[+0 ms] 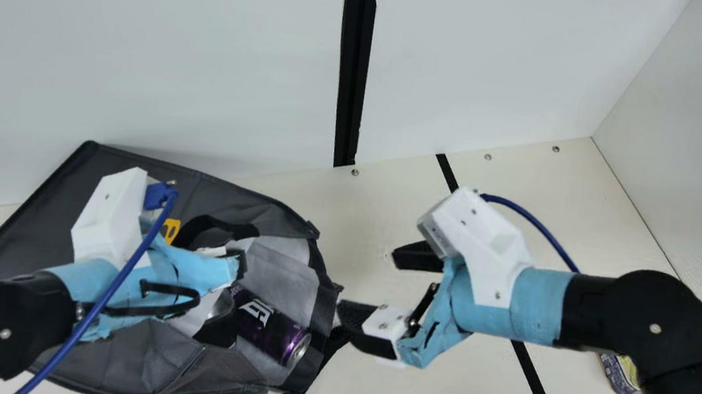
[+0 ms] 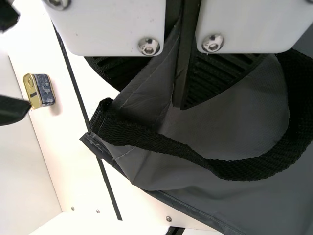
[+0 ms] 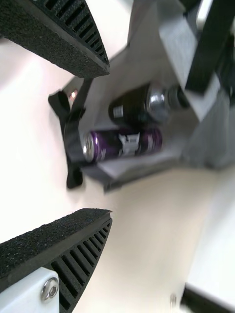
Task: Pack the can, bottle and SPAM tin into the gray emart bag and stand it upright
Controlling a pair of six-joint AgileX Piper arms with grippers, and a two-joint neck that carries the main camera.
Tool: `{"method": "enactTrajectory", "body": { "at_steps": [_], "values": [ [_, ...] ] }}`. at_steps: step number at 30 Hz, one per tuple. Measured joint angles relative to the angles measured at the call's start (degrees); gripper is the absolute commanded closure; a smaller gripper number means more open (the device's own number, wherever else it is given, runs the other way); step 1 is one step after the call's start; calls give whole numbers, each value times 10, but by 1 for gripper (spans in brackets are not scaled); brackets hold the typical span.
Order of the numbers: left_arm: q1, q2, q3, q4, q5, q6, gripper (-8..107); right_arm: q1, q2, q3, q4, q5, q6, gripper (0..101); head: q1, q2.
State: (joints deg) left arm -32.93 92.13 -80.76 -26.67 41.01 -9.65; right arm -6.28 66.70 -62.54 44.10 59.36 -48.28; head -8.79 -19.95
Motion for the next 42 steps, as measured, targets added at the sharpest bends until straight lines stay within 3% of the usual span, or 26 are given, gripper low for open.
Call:
{"method": "enactTrajectory", "body": {
  "at_steps": [19,42],
  "values": [
    [0,0,0,0,0,0,107,-69,-51,-37,-185,-24,142,6,0,0],
    [0,0,0,0,0,0,107,-117,-97,-77,-369,25,298,6,0,1]
  ]
}}
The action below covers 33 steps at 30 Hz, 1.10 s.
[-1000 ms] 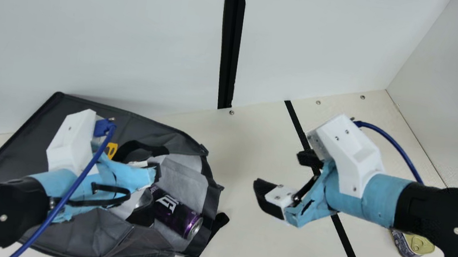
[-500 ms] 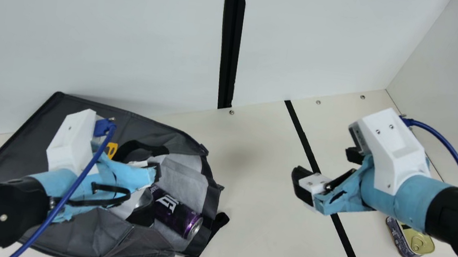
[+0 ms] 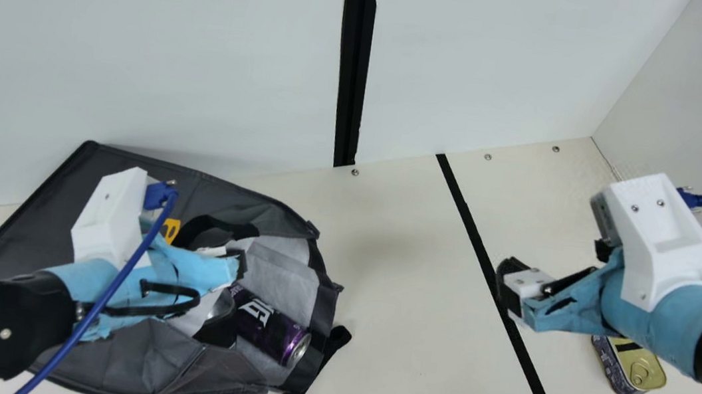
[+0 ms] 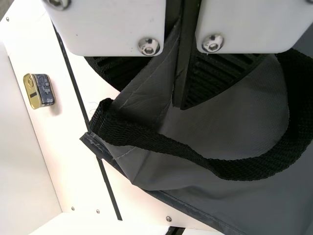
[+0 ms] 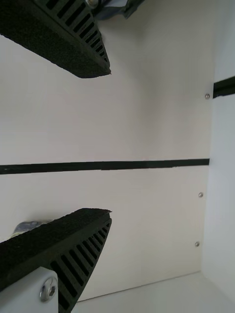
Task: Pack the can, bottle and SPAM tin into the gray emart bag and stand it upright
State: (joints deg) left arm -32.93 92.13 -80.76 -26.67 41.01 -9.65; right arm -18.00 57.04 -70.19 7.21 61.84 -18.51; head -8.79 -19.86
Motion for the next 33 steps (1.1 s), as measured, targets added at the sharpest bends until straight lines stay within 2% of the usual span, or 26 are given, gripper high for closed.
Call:
{"method": "enactTrajectory", "body": {
  "at_steps": [15,22,33],
  "values": [
    [0,0,0,0,0,0,107,17,-41,-20,-118,79,95,6,0,0],
    [0,0,0,0,0,0,107,11,-53,4,-150,81,126,6,0,0],
    [0,0,0,0,0,0,107,-39,-69,34,-144,81,129,6,0,0]
  ]
}}
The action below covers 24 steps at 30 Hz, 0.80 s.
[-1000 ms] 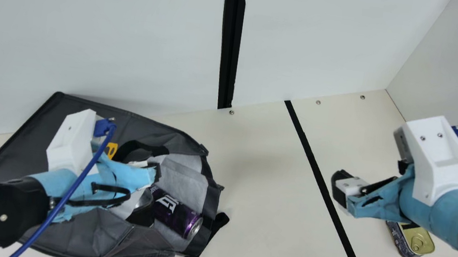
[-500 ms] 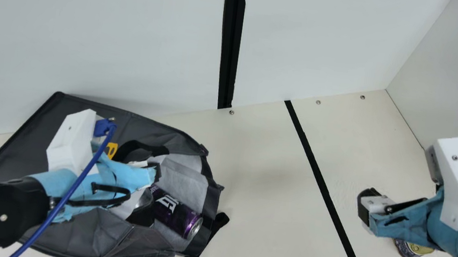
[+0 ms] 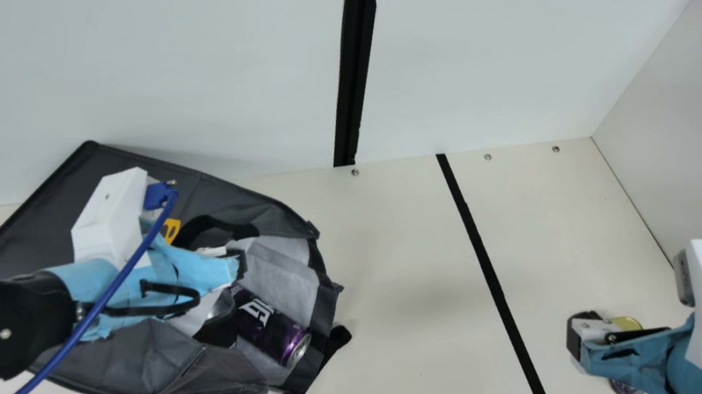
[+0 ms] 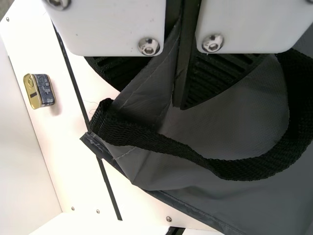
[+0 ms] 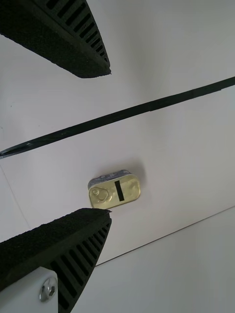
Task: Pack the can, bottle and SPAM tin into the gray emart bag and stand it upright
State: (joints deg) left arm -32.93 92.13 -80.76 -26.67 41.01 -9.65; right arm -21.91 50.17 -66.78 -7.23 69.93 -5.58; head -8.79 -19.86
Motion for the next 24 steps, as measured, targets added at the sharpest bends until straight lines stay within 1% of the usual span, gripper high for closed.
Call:
{"method": "enactTrajectory", "body": {
  "at_steps": [13,24],
  "values": [
    [0,0,0,0,0,0,107,-68,-9,20,30,-1,-28,6,0,-1],
    [0,0,0,0,0,0,107,-93,-12,25,40,0,-42,6,0,0]
  ]
}}
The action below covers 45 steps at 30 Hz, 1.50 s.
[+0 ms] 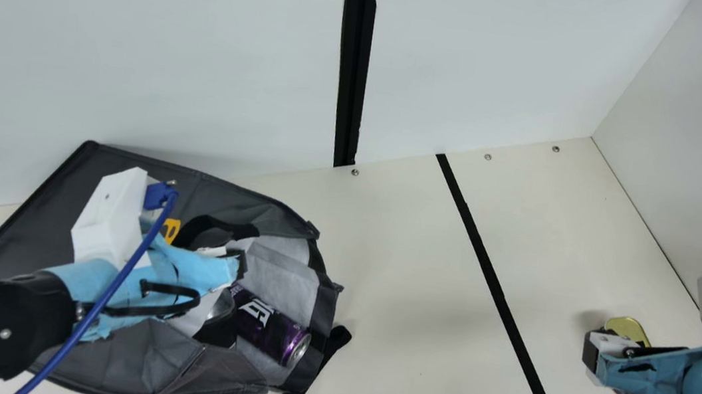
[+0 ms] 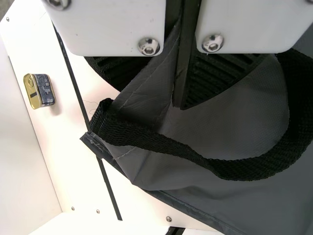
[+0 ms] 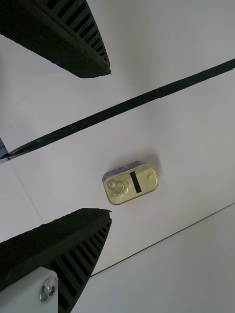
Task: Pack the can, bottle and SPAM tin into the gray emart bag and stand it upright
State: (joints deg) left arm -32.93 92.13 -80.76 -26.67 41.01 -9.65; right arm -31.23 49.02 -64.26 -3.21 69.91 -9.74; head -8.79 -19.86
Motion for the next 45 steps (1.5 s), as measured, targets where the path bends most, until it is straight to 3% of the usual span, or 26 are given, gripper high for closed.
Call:
{"method": "enactTrajectory", "body": {
  "at_steps": [16,45],
  "values": [
    [0,0,0,0,0,0,107,-53,18,7,15,0,-92,6,0,0],
    [0,0,0,0,0,0,107,-265,159,-21,159,-2,-363,6,0,0]
  ]
}}
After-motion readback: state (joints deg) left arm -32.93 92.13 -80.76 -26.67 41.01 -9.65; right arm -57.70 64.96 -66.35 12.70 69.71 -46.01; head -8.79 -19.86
